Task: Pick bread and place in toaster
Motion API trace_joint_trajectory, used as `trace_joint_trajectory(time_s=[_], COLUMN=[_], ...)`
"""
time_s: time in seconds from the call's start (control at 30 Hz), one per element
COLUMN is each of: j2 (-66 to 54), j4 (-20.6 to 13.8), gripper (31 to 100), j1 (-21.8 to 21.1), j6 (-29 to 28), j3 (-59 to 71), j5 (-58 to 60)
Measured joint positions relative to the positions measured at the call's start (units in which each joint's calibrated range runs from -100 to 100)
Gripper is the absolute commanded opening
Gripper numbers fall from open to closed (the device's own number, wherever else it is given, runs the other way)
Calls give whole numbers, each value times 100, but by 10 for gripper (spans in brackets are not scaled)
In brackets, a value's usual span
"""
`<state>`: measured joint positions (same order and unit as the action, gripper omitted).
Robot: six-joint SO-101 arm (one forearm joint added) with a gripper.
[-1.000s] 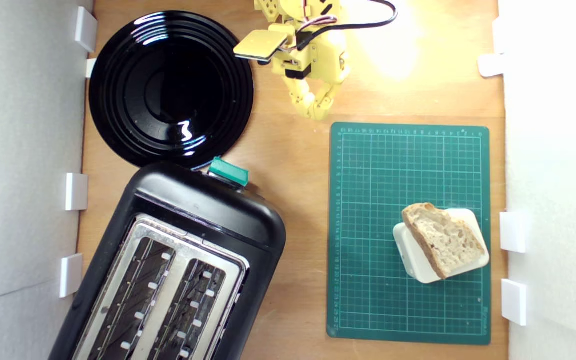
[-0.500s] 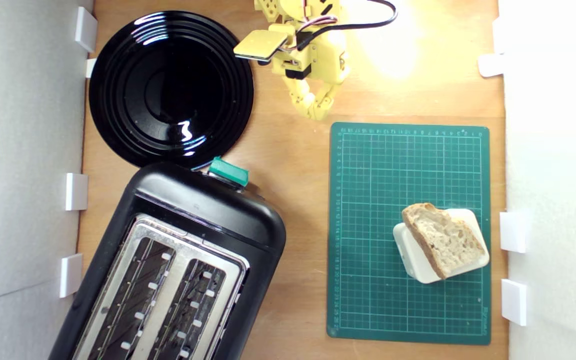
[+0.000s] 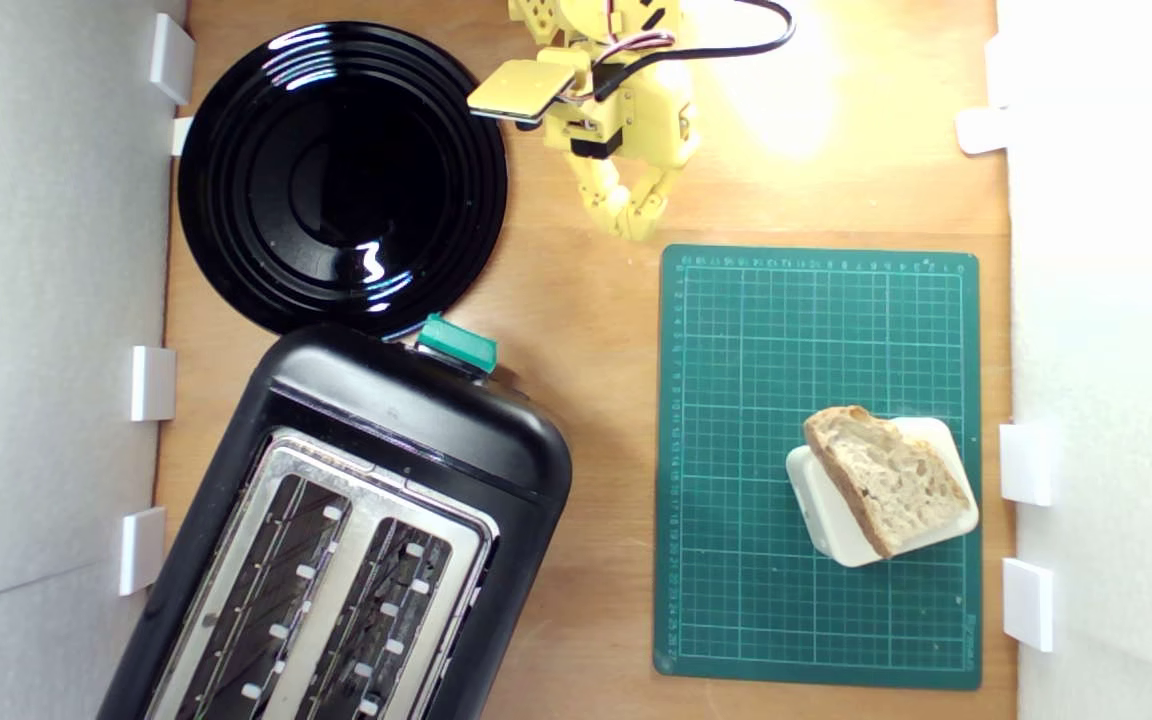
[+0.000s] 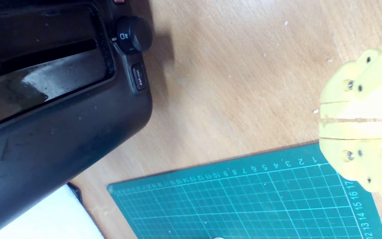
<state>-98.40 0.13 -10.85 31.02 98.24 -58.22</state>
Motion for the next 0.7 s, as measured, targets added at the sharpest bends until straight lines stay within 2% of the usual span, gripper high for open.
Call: trace_joint_trajectory(time_s=[0.47,0.7], j2=[286,1697], j4=[9,9], gripper=[308,308], j1=[0,0], j6=[41,-129], j3=[-18,-18], j5=[161,2381])
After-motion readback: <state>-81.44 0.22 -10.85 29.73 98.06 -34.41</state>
